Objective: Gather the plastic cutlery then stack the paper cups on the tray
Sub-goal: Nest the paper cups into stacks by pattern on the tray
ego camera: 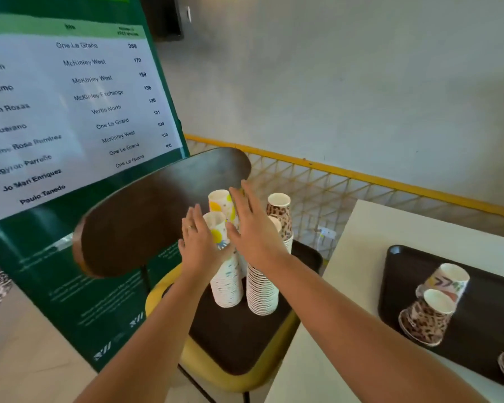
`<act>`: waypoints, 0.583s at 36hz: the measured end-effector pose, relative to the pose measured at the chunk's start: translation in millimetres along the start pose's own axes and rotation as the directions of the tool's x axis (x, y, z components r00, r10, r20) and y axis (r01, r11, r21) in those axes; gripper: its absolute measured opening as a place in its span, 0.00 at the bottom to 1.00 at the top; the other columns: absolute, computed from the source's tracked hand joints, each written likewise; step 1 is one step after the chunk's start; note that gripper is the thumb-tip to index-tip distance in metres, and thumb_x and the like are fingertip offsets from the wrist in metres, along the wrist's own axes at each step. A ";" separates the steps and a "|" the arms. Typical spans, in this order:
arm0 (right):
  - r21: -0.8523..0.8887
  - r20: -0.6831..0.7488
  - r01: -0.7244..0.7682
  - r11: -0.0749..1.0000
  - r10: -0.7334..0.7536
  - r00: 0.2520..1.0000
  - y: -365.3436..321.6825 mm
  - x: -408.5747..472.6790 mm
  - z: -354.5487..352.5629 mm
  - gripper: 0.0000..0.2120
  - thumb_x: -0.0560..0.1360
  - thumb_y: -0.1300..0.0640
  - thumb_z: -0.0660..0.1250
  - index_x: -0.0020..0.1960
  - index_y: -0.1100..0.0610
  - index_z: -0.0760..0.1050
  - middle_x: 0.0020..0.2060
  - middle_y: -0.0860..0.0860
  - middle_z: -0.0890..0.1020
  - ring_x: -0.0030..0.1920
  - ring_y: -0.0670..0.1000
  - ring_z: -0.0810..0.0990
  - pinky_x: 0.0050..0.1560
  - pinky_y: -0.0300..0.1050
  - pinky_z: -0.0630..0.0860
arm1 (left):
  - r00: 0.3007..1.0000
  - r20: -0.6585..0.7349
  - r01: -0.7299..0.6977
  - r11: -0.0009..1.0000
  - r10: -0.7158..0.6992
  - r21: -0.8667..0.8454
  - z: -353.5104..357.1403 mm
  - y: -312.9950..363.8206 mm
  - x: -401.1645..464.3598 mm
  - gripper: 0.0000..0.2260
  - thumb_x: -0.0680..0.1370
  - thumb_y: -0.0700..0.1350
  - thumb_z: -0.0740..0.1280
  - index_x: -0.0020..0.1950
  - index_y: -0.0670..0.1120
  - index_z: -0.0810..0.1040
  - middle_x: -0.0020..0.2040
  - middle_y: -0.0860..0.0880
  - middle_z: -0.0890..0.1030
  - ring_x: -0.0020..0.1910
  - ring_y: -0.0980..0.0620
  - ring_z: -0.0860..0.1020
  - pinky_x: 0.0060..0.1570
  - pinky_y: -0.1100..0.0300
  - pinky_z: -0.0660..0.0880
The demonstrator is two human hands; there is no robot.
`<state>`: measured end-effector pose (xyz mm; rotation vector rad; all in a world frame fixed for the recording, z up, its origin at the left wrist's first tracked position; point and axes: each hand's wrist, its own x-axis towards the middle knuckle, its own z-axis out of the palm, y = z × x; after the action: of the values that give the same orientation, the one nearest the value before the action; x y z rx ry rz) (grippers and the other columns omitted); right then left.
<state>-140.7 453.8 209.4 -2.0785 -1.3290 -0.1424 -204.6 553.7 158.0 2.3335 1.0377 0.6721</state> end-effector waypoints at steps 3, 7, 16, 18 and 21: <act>0.006 0.042 -0.023 1.000 0.022 0.999 -5.2 21.5 31.9 0.30 0.78 0.58 0.61 0.75 0.57 0.51 0.76 0.53 0.48 0.74 0.55 0.59 0.67 0.46 0.67 | 0.996 0.090 -0.010 0.994 0.020 -0.108 5.8 -23.1 10.6 0.51 0.67 0.49 0.76 0.77 0.43 0.43 0.78 0.45 0.47 0.77 0.47 0.48 0.73 0.45 0.58; -0.021 0.079 -0.077 0.997 0.078 0.994 -0.7 43.2 70.1 0.32 0.77 0.55 0.61 0.76 0.56 0.50 0.76 0.54 0.49 0.75 0.57 0.56 0.68 0.52 0.67 | 0.983 0.151 -0.082 0.984 0.106 -0.158 15.5 -52.1 16.3 0.51 0.68 0.48 0.76 0.77 0.43 0.43 0.78 0.47 0.48 0.77 0.49 0.49 0.71 0.55 0.58; 0.003 0.077 -0.124 0.992 0.123 0.989 14.1 38.4 101.1 0.31 0.75 0.55 0.65 0.74 0.56 0.57 0.70 0.54 0.62 0.66 0.59 0.68 0.64 0.53 0.69 | 0.957 0.265 -0.059 0.972 0.120 -0.227 50.1 -105.8 10.9 0.49 0.65 0.53 0.78 0.76 0.46 0.51 0.76 0.50 0.58 0.75 0.51 0.57 0.70 0.60 0.56; 0.045 0.019 -0.099 0.994 0.099 0.995 16.2 31.5 101.9 0.30 0.74 0.55 0.66 0.73 0.56 0.59 0.68 0.54 0.64 0.65 0.58 0.69 0.62 0.52 0.71 | 0.947 0.296 -0.044 0.964 0.124 -0.263 59.2 -111.7 9.4 0.51 0.62 0.53 0.79 0.76 0.47 0.52 0.75 0.51 0.60 0.74 0.52 0.59 0.71 0.60 0.57; 0.099 -0.060 -0.075 0.992 0.081 0.995 17.1 21.0 101.6 0.29 0.73 0.56 0.67 0.72 0.54 0.62 0.66 0.53 0.66 0.63 0.53 0.70 0.56 0.41 0.72 | 0.927 0.356 -0.003 0.954 0.115 -0.298 73.2 -120.1 7.9 0.51 0.60 0.51 0.81 0.75 0.49 0.55 0.71 0.55 0.63 0.71 0.54 0.61 0.66 0.65 0.57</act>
<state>-141.4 524.1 131.3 -2.0245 -1.1922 -0.1076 -218.9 613.0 31.1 2.1250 0.6493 0.3545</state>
